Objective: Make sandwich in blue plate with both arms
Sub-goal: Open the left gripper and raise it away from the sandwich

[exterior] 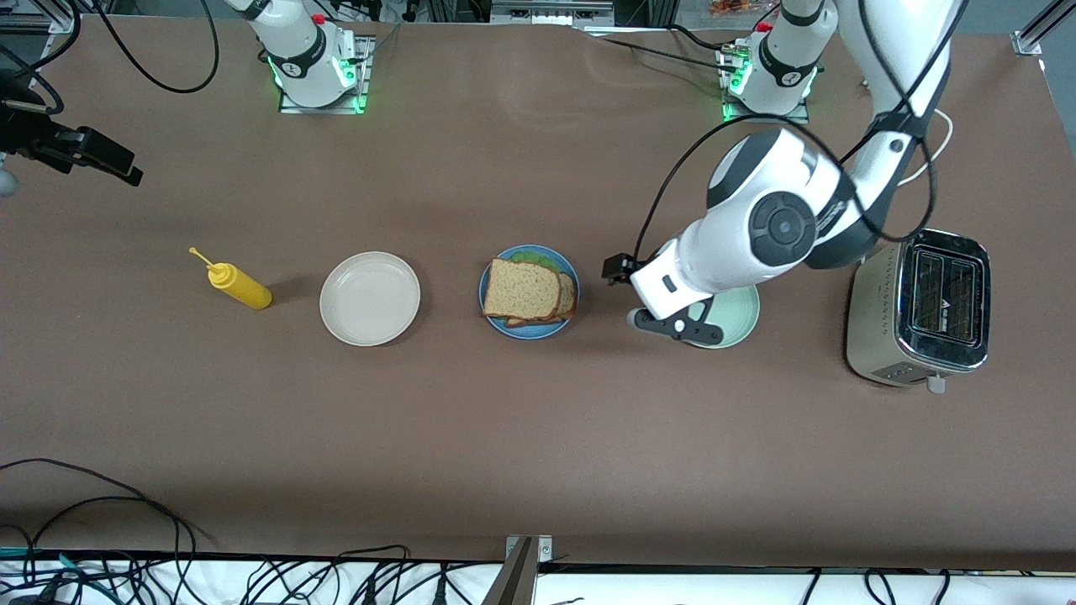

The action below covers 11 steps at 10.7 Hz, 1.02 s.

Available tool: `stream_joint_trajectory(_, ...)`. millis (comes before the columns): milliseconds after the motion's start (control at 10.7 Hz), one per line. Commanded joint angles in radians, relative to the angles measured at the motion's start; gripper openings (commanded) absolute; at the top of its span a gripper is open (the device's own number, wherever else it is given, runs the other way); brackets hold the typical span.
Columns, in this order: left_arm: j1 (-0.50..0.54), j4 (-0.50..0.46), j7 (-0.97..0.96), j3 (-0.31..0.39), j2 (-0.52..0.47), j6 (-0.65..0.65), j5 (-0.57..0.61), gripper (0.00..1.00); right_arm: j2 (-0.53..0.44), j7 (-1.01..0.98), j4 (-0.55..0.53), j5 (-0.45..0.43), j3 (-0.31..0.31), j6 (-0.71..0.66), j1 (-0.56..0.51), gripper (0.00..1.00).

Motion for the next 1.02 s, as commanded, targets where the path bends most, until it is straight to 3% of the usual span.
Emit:
stream_joint_trajectory(0,-0.002,-0.020,-0.006,0.061,-0.137,-0.121,0.019,1.00,-0.005,-0.003,0.005,-0.014,-0.001,-0.017,0.006,1.00)
stream_joint_trajectory(559,0.001,-0.006,0.029,0.192,-0.326,-0.308,0.018,1.00,-0.007,-0.005,0.022,-0.008,-0.004,-0.038,0.006,1.00)
stream_joint_trajectory(932,0.004,-0.020,0.268,0.349,-0.418,-0.396,0.009,1.00,-0.010,-0.015,0.028,-0.009,-0.004,-0.069,0.006,1.00)
